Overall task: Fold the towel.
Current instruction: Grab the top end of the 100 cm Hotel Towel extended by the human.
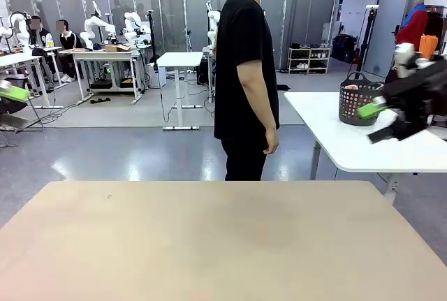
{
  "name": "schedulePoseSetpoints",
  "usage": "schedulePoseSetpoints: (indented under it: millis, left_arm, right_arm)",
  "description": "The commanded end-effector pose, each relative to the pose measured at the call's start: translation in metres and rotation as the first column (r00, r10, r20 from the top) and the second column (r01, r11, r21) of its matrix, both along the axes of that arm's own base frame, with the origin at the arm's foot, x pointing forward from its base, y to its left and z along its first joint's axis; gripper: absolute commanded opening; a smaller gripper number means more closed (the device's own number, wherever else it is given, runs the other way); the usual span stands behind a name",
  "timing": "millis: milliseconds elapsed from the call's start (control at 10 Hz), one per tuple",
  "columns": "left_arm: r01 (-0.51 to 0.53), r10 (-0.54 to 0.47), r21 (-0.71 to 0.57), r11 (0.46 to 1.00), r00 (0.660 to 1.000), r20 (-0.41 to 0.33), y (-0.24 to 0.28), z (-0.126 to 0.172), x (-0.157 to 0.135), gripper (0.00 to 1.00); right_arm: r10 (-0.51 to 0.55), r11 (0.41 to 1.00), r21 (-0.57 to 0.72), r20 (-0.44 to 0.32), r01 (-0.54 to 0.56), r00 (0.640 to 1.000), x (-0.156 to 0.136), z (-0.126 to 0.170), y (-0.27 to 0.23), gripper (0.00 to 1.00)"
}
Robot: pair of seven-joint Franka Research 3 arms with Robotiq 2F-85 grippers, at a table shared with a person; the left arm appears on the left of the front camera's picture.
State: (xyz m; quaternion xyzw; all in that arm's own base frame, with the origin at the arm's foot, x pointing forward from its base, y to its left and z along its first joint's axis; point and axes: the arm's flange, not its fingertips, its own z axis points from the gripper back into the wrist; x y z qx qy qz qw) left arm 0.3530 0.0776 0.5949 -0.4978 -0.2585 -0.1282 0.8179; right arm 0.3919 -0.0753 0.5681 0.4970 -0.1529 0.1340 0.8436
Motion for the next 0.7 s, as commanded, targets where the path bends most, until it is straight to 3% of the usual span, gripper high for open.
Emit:
schedulePoseSetpoints:
  millis: [0, 300, 600]
  left_arm:
    - [0.011, -0.016, -0.115, 0.993, 0.999, -0.04, 0.045, -0.021, -0.02, 1.0]
    - [-0.045, 0.027, -0.193, 0.98, 0.995, -0.098, 0.132, -0.048, -0.03, 1.0]
    - [-0.165, 0.14, -0.22, 0.961, 0.982, -0.123, 0.173, -0.057, -0.041, 1.0]
  right_arm:
    - [-0.051, 0.988, 0.149, -0.002, 0.051, 0.999, -0.014, -0.013, -0.054, 1.0]
    - [-0.096, 0.969, 0.23, -0.01, 0.095, 0.995, -0.034, -0.033, -0.114, 1.0]
    - [-0.193, 0.945, 0.264, -0.022, 0.192, 0.981, -0.05, -0.05, -0.144, 1.0]
